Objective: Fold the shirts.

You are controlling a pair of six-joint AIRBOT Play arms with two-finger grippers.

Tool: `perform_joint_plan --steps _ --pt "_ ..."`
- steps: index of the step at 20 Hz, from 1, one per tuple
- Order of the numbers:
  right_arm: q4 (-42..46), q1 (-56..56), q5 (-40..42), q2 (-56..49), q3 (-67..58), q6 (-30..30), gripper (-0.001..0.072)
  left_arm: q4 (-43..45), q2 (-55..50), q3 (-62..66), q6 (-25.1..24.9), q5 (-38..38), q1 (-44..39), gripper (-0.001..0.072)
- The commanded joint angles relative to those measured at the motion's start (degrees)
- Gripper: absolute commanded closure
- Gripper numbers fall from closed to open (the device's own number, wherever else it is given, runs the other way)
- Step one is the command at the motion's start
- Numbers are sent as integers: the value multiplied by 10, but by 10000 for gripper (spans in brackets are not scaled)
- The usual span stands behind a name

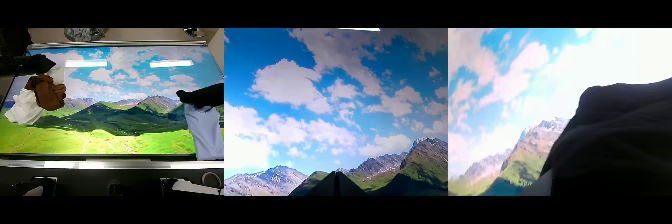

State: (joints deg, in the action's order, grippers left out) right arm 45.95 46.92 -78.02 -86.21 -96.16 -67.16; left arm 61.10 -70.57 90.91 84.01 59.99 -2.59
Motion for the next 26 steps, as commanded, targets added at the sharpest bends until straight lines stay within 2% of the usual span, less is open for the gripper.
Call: perform_joint_plan --steps 1,4,6,10,12,15,18,20,21,22,23,26 --pt "-6 50 23 18 -3 -30 666 0 0 0 0 0 0 680" --pt "20 89 -9 42 -3 -30 665 0 0 0 -1 0 0 680" --pt "50 119 -61 53 -3 -30 665 0 0 0 -7 0 0 680" --pt "216 124 -199 56 19 -21 664 0 0 0 -13 0 0 680" --pt "254 122 -231 56 74 -21 664 0 0 0 -13 0 0 680" --pt "292 122 -237 61 179 -12 664 0 0 0 -13 0 0 680" --pt "364 122 -187 76 275 -12 664 0 0 0 -13 0 0 680" --pt "367 122 -143 78 318 -12 655 0 0 0 -13 0 0 680" --pt "368 122 -128 78 329 -12 532 0 0 0 -13 0 0 680" --pt "373 122 -118 78 332 -7 214 0 0 0 -13 0 0 680" --pt "376 122 -115 80 325 23 -1 0 0 0 -13 0 0 680" --pt "377 121 -63 100 223 77 20 0 0 18 -18 0 0 681"
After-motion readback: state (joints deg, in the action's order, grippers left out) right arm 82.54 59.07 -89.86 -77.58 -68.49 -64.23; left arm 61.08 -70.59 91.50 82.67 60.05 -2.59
